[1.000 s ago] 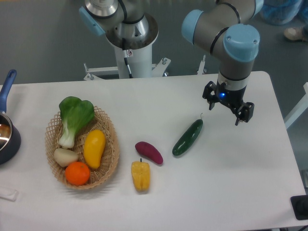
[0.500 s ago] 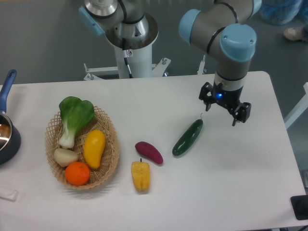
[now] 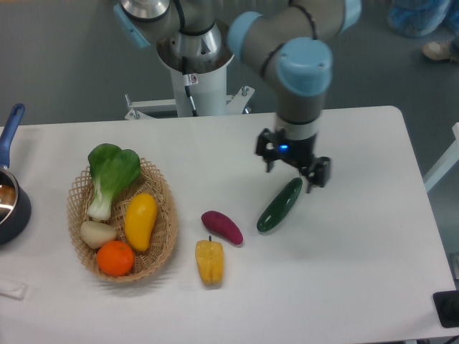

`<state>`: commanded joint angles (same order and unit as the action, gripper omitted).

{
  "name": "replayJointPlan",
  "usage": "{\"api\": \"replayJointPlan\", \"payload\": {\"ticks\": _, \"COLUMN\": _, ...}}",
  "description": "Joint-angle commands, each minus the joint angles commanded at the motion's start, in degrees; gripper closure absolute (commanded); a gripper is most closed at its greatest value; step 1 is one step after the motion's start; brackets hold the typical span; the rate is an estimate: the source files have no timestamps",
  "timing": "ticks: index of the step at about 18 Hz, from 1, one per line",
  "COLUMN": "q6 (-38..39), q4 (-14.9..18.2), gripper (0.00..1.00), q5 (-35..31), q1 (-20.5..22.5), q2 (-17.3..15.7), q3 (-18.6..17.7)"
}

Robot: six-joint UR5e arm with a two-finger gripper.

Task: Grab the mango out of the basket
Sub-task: 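Move the open gripper over the basket toward the yellow mango, then lower the gripper into the basket around the yellow mango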

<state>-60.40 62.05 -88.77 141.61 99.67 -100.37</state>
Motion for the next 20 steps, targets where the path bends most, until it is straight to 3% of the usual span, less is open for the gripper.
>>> {"api": "replayJointPlan", "payload": {"ticks": 7, "q6": 15.64, "q4": -0.09, "gripper": 0.00, "q5": 0.09, "q1": -8.70, "q2": 1.05, "q3": -0.53}}
{"api": "replayJointPlan", "payload": {"ticks": 12, "q6": 30.85, "q4": -0.87, "gripper": 0.00, "q5": 0.00, "q1": -15.91, "q2": 5.35, "q3": -0.62}}
{"api": "replayJointPlan", "payload": {"ticks": 16, "q6": 36.92, "q4": -3.77, "gripper": 0.00, "q5": -0.09, "q1": -18.99, "q2": 8.96, "q3": -0.62}}
{"api": "replayJointPlan", "payload": {"ticks": 20, "q6": 39.66, "q4": -4.57, "gripper": 0.00, "q5": -0.09, "q1": -21.01, "q2": 10.98, "q3": -0.70}}
